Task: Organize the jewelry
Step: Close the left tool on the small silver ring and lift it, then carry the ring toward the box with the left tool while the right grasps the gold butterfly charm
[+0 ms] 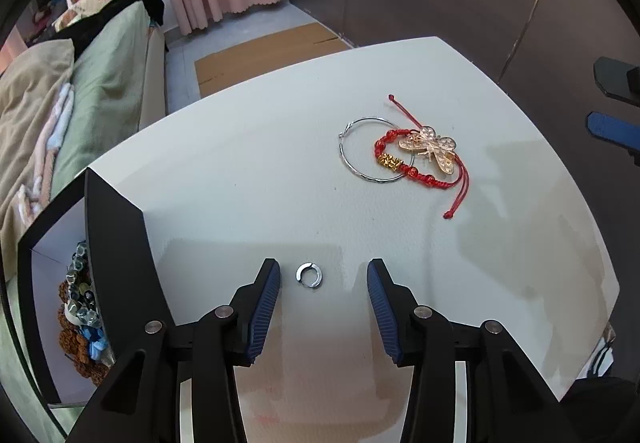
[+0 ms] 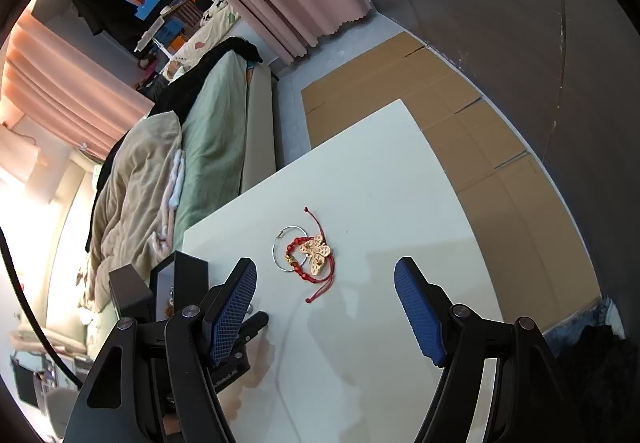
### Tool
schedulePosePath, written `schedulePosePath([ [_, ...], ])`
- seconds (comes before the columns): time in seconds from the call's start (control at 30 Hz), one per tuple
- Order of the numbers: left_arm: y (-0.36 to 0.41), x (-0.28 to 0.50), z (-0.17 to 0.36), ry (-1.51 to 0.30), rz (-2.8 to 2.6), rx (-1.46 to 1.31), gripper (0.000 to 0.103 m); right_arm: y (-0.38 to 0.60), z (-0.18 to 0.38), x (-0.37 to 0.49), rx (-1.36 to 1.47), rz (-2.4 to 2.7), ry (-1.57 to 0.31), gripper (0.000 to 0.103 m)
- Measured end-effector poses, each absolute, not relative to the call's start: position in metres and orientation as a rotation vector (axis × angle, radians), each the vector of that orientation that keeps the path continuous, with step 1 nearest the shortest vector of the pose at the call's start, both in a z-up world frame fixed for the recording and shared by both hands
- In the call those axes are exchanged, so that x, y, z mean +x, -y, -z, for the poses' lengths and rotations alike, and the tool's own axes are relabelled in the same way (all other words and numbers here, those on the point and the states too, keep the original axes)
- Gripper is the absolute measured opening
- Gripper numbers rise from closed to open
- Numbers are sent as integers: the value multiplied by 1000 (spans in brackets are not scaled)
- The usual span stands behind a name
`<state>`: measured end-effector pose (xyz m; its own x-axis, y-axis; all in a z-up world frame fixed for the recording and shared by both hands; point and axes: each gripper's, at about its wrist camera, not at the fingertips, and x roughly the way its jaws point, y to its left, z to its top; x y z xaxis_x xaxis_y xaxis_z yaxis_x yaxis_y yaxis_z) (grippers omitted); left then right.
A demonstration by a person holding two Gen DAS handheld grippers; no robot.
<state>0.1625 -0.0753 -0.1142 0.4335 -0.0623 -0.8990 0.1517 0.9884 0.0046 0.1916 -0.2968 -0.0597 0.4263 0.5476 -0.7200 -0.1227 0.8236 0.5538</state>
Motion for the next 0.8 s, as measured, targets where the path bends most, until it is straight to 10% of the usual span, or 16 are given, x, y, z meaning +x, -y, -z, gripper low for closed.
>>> schedulePosePath([
  [0.2, 73, 163, 113, -1112, 132, 85, 13, 292, 62, 194, 442, -445, -1065, 72],
  [0.8, 33, 163, 62, -996, 169, -104, 13, 247, 82, 218, 337, -466, -1104, 66],
])
